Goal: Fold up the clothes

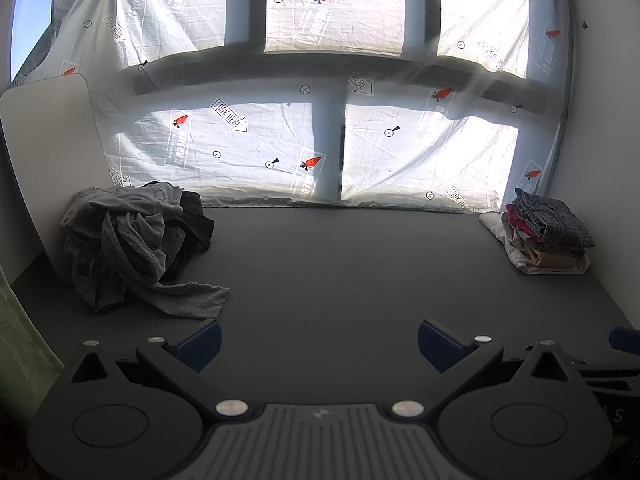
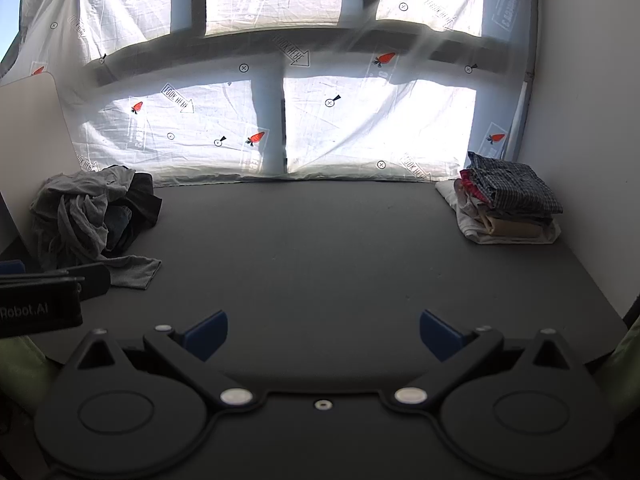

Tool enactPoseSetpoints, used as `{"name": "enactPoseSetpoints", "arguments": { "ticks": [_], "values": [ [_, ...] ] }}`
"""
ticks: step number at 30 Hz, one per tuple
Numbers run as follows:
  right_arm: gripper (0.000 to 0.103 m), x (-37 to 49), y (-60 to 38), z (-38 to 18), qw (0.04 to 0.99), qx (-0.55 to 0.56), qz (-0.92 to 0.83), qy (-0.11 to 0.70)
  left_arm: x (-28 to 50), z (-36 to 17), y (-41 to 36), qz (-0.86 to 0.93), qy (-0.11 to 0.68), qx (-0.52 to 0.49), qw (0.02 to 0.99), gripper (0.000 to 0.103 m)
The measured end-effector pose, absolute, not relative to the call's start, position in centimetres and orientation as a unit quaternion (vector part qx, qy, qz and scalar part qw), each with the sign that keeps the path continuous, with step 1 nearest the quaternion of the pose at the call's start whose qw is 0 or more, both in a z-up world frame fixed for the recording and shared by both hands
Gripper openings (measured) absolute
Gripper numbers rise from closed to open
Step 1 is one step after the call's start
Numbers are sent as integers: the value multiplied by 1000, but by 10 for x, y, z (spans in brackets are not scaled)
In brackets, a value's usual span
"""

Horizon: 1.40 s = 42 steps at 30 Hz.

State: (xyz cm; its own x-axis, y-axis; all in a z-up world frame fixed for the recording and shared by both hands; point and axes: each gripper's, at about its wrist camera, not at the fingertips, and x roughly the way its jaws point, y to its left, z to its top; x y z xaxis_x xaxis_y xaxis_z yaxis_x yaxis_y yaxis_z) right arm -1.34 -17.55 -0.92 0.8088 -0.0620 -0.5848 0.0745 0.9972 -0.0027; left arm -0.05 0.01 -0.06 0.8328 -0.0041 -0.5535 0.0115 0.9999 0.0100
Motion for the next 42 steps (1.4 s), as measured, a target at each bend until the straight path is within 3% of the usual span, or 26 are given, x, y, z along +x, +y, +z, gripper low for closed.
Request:
{"name": "enactPoseSetpoints", "arguments": {
  "ticks": [42],
  "values": [
    [103, -4, -168, -13, 951, 4, -38, 307, 9, 0, 3, -17, 288, 9, 957, 103]
  ]
}}
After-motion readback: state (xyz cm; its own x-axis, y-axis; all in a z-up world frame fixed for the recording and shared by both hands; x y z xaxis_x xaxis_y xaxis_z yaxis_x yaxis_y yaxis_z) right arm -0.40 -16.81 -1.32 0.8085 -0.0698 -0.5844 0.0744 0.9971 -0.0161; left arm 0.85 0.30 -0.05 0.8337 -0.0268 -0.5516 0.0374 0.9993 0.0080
